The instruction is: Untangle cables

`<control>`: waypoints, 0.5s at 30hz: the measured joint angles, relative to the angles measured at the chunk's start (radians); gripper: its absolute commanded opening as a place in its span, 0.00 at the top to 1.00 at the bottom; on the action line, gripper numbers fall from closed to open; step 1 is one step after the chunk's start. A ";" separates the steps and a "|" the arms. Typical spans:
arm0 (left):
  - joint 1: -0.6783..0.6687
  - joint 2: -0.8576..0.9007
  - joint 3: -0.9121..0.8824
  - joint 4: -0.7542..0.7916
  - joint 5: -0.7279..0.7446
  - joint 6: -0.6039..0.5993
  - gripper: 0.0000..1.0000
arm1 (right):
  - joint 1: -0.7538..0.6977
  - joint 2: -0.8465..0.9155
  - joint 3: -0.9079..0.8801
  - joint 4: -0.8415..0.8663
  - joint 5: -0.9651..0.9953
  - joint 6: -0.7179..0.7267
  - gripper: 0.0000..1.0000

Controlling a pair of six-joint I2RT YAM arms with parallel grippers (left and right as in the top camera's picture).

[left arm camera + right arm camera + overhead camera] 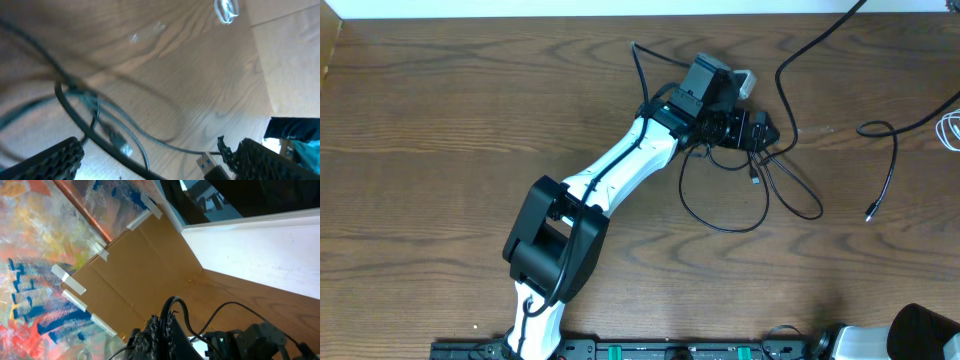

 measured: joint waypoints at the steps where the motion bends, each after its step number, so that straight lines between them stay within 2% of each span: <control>1: -0.001 0.000 0.000 -0.020 0.000 -0.009 0.07 | 0.000 0.000 0.000 0.000 0.000 0.000 0.99; 6: -0.003 0.000 0.000 -0.059 0.000 -0.066 0.11 | 0.000 0.000 0.000 -0.002 0.000 -0.004 0.99; 8: -0.003 0.000 0.000 -0.038 0.000 -0.095 0.23 | 0.000 0.000 0.000 -0.006 0.000 -0.009 0.99; 12: -0.003 0.000 0.000 0.023 0.000 -0.135 0.63 | 0.000 0.000 0.000 -0.012 0.000 -0.016 0.99; 14: -0.003 0.000 0.000 0.048 -0.003 -0.145 0.89 | 0.000 0.000 0.000 -0.014 0.000 -0.018 0.99; 15: -0.003 0.000 0.000 0.057 -0.008 -0.150 0.92 | 0.000 0.000 0.000 -0.014 0.000 -0.018 0.99</control>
